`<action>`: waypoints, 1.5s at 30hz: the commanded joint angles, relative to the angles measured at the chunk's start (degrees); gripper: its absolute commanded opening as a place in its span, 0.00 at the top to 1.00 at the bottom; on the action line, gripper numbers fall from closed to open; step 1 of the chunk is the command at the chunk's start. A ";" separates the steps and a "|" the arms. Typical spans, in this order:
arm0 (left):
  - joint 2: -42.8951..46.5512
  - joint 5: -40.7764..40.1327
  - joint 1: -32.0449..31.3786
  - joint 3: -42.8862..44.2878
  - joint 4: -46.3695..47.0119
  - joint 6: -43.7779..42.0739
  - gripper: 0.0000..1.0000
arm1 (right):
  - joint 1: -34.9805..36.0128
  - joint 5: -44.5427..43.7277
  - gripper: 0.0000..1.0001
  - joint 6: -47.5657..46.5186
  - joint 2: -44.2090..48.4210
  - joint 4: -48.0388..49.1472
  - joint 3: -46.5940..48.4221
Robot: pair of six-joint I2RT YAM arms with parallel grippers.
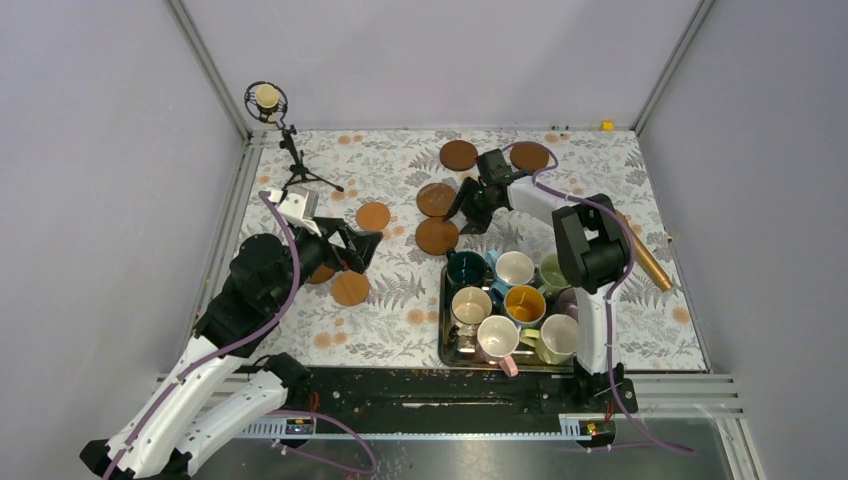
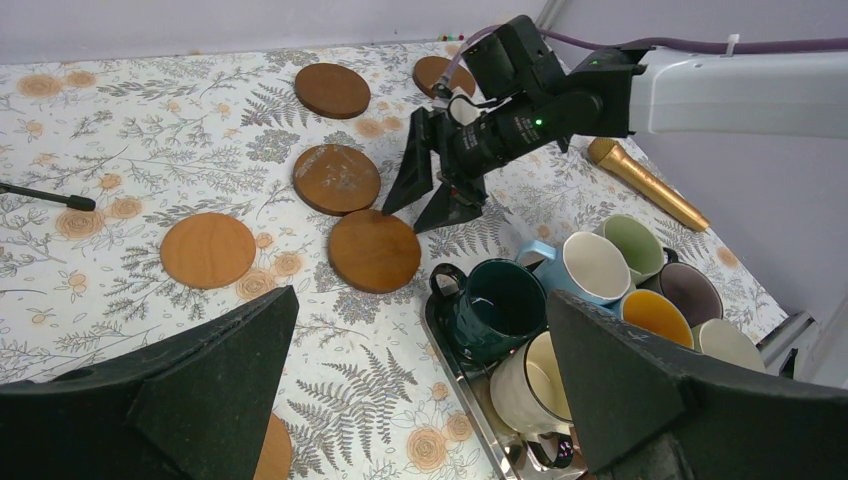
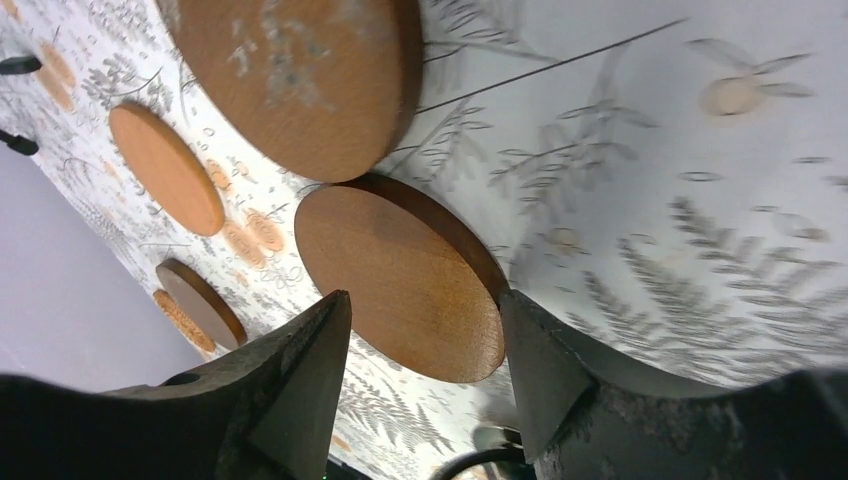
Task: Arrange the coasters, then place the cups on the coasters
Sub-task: Move the coaster to the center of the board.
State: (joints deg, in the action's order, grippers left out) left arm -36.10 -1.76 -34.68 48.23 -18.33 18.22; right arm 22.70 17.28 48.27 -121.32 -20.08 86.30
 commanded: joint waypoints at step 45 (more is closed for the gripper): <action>-0.47 -2.87 -0.30 -0.12 3.15 -1.21 0.01 | -1.87 -6.94 0.24 -5.25 -12.49 -3.74 30.33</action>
State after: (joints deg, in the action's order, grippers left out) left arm -36.38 -2.92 -34.68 48.21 -18.33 17.93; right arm 20.32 8.64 44.34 -128.42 -21.56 108.86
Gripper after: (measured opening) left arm 0.985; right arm 0.773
